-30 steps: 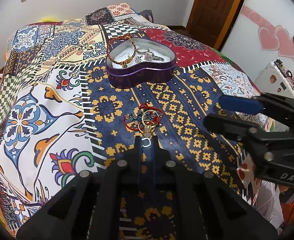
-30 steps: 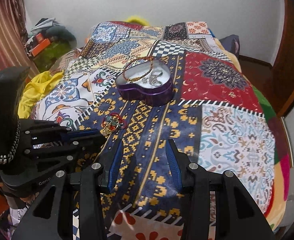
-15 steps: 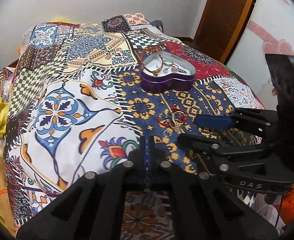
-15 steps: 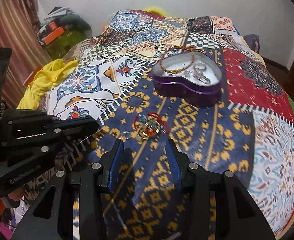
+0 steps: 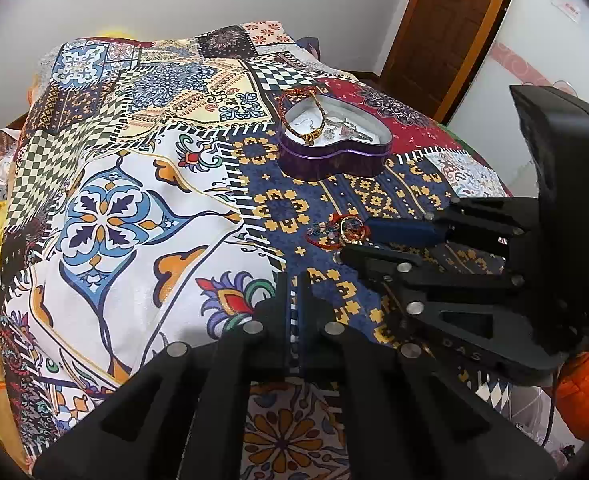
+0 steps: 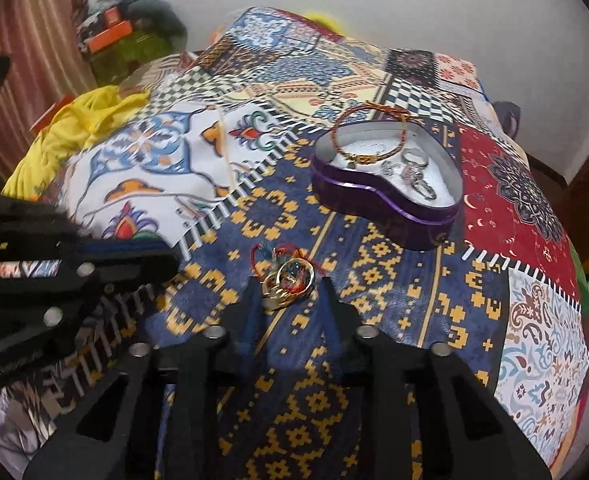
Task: Organize jewelry
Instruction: 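Grasp a gold ring with the right tool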
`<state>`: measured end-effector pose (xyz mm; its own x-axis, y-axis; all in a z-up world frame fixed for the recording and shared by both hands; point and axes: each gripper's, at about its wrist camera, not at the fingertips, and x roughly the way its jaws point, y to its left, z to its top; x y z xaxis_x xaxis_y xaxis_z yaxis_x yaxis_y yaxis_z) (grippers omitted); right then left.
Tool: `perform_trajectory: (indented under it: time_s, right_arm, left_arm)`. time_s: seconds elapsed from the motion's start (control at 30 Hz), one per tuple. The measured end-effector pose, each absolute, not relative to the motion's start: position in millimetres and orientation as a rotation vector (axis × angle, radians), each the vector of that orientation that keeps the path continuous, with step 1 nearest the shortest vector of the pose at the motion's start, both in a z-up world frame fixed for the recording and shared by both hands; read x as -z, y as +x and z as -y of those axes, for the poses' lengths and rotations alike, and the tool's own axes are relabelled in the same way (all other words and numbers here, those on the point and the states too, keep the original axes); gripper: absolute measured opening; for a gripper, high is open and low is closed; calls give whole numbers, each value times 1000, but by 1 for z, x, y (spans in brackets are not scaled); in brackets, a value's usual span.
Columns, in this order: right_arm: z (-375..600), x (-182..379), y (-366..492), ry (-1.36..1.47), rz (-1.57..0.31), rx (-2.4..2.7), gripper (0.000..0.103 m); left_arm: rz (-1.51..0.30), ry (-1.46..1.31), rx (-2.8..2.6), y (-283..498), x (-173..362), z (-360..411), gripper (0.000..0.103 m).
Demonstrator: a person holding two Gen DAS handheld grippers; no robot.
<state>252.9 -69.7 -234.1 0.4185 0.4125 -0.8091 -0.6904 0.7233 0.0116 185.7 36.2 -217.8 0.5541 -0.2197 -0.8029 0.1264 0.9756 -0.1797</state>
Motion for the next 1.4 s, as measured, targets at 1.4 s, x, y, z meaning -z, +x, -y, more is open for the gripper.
perform_trajectory:
  time_s: [1.4]
  right_arm:
    - [126,224,277,-233,-913,-667,24]
  left_arm:
    - [-997,-21,265,227,234,19,8]
